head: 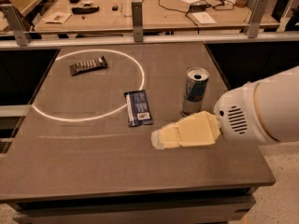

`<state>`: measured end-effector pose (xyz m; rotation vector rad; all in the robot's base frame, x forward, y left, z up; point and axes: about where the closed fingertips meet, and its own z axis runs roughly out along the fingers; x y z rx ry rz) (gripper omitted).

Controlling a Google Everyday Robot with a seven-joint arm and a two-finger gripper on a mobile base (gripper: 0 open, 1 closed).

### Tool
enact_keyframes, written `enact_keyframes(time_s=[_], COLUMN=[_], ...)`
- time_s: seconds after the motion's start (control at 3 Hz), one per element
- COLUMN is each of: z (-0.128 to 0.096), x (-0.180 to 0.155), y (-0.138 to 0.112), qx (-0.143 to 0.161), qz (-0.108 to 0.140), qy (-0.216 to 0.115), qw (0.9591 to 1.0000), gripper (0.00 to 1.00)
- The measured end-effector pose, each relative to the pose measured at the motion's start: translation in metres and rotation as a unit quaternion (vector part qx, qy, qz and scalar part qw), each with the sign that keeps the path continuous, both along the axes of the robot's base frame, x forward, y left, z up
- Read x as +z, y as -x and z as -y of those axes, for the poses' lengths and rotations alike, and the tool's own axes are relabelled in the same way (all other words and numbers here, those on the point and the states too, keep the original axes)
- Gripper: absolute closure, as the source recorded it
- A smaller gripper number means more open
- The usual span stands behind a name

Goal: Pick rxbar blueberry

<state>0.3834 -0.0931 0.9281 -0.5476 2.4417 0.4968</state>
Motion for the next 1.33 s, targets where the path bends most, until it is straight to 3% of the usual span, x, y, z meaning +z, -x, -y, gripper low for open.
enact_keyframes(time_s=[0.33, 0.67, 1.33], z=[-0.005, -0.029, -0.073], x=[-0.001, -0.003, -0.024], y=[-0.01, -0.03, -0.057], qx=[-0.017, -0.044, -0.088], qz=[-0.007, 0.002, -0.002], qy=[0.004, 0.029, 0.018], qw=[0.9998, 0.9986, 0.996], gripper=[0.0, 0.0, 0.0])
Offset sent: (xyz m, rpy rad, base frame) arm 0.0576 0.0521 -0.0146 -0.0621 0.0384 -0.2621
